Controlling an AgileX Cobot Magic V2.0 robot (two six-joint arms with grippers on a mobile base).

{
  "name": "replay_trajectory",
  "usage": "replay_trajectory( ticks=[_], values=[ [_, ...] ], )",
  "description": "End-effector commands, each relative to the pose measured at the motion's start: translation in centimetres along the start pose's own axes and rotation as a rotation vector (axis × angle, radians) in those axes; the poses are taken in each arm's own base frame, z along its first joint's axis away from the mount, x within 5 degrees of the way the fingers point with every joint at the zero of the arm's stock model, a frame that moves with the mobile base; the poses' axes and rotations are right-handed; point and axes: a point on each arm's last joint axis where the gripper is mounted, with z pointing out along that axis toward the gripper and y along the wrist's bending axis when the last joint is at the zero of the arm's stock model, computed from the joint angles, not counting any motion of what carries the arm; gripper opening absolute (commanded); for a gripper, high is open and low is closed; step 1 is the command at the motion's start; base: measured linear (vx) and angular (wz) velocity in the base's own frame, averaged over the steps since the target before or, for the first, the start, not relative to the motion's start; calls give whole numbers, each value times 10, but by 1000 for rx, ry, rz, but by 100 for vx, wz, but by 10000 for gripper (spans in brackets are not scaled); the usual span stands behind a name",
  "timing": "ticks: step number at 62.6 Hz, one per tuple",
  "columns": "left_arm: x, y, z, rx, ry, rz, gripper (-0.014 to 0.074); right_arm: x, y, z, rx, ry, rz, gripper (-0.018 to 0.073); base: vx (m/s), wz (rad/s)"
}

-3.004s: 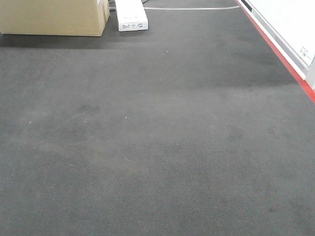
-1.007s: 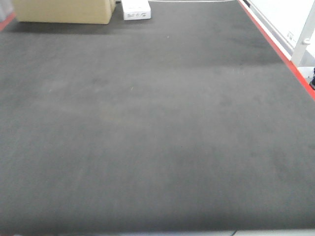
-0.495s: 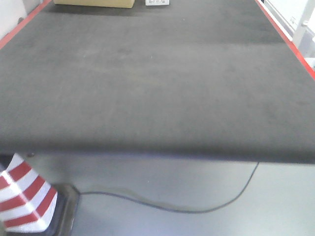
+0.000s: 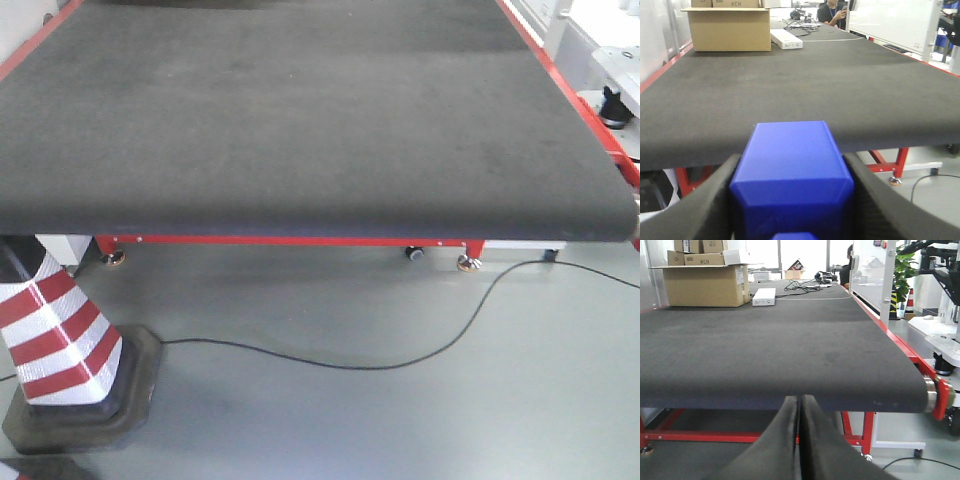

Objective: Pour parts from conveyor to right shelf
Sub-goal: 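Hold the blue block in the left gripper and turn away from the conveyor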

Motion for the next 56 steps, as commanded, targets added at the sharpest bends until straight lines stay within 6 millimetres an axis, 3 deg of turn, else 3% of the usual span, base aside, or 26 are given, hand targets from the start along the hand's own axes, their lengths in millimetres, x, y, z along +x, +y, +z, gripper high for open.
replay_trajectory(
  ticks=[1, 28, 56],
  values=[
    [-16, 0, -4, 13, -116, -5, -6, -1, -1, 2, 6, -45, -13, -9, -31, -8],
    [-16, 0, -4, 13, -116, -5, -6, -1, -1, 2, 6, -45, -13, -9, -24, -16],
    [-16, 0, -4, 13, -116, -5, -6, -1, -1, 2, 6, -45, -13, -9, -15, -83]
  ],
)
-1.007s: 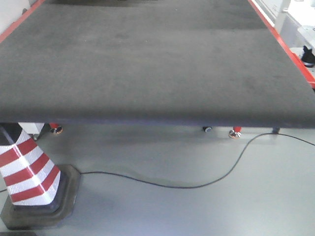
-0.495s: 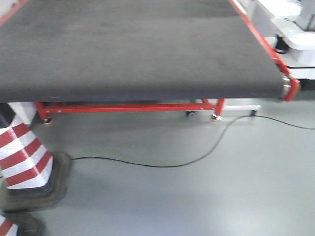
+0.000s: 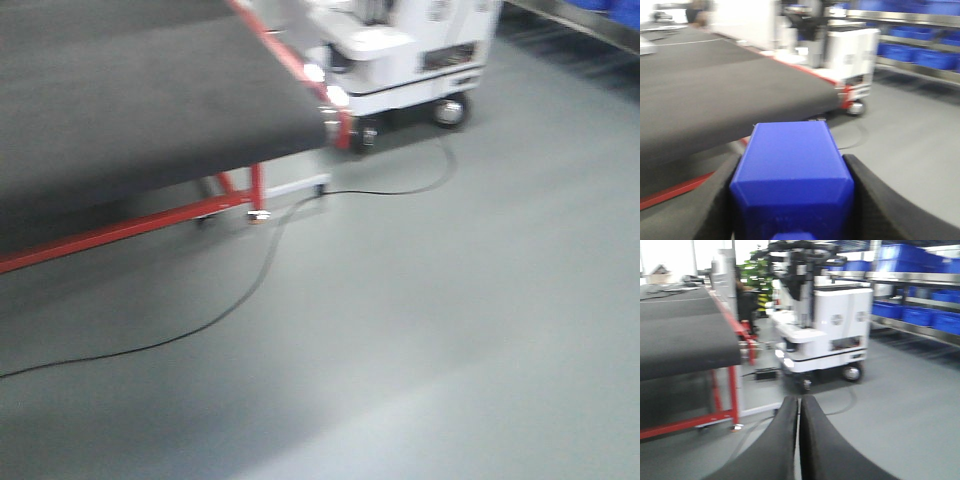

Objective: Pour parts from conveyor to right shelf
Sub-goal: 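Hold the blue block in the left gripper and turn away from the conveyor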

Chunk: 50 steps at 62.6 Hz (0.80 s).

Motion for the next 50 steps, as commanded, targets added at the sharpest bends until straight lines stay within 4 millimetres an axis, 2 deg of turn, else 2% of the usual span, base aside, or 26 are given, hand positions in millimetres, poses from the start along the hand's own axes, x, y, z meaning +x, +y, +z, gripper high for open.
replay_trajectory(
  ticks=[1, 19, 50],
  values=[
    [-16, 0, -4, 13, -116, -5, -6, -1, -1, 2, 6, -45, -13, -9, -16, -99],
    [-16, 0, -4, 13, -116, -5, -6, -1, -1, 2, 6, -45, -13, -9, -17, -84],
    [-16, 0, -4, 13, -116, -5, -6, -1, -1, 2, 6, -45, -13, -9, -16, -66]
  ],
)
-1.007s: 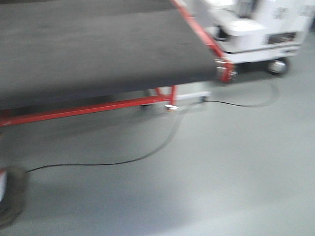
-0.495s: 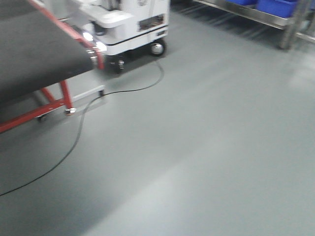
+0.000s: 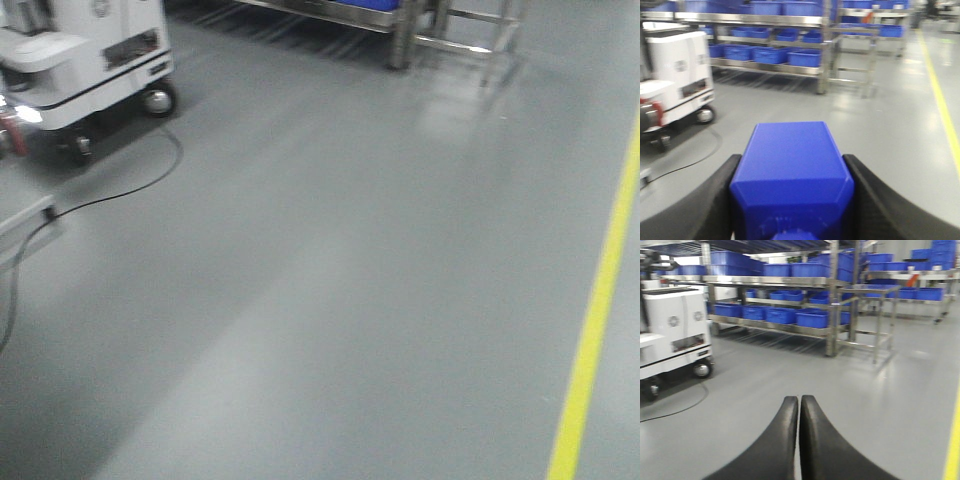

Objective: Pour parts from conveyor to right shelf
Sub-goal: 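Hold the blue block in the left gripper and turn away from the conveyor, then drive along the yellow floor line carrying the block in the left gripper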

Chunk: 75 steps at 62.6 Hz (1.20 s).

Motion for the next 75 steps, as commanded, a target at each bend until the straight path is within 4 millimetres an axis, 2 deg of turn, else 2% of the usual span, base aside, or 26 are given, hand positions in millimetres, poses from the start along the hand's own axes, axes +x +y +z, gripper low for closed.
replay_trajectory(
  ticks=[1, 49, 75],
  values=[
    [-16, 0, -4, 13, -116, -5, -6, -1, -1, 2, 6, -45, -13, -9, -13, -68],
    [-16, 0, -5, 13, -117, -5, -6, -1, -1, 2, 6, -45, -13, -9, 4, -80],
    [-16, 0, -5, 13, -117, -5, -6, -1, -1, 2, 6, -45, -13, -9, 24, -30]
  ],
)
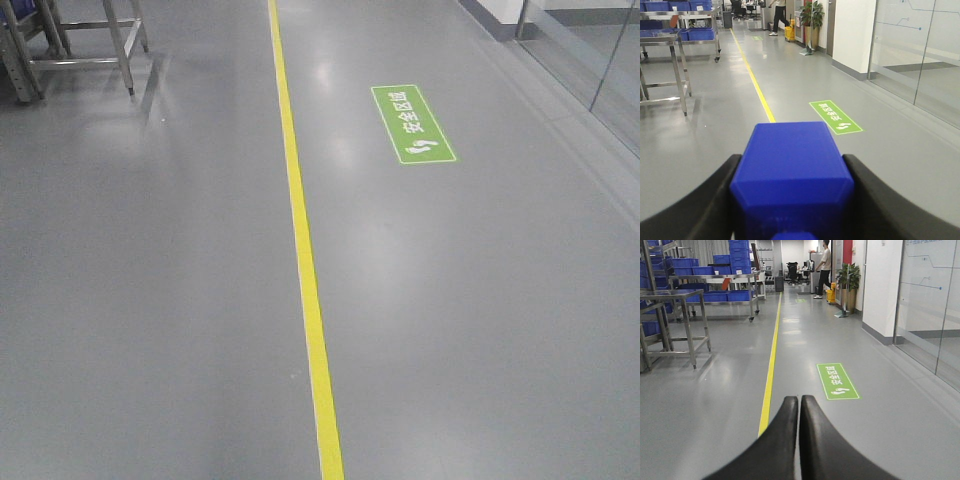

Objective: Pour parts from conveyor to right shelf
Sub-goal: 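Drive along the yellow floor line carrying the block in the left gripper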

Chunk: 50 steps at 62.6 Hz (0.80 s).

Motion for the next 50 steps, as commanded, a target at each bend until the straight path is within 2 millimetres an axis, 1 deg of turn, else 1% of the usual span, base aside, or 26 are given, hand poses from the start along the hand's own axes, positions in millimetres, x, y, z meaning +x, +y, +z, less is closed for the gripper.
replay_trajectory(
  ticks=[1, 24, 50],
  values=[
    [-15, 0, -4, 13, -113, -5, -6, -1, -1, 2, 6, -45, -13, -9, 33, 7],
    [-15, 0, -4, 13, -113, -5, -6, -1, -1, 2, 6, -45, -13, -9, 42, 20],
    [-15, 0, -4, 13, -113, -5, -6, -1, -1, 2, 6, -45, -13, -9, 57, 10]
  ],
)
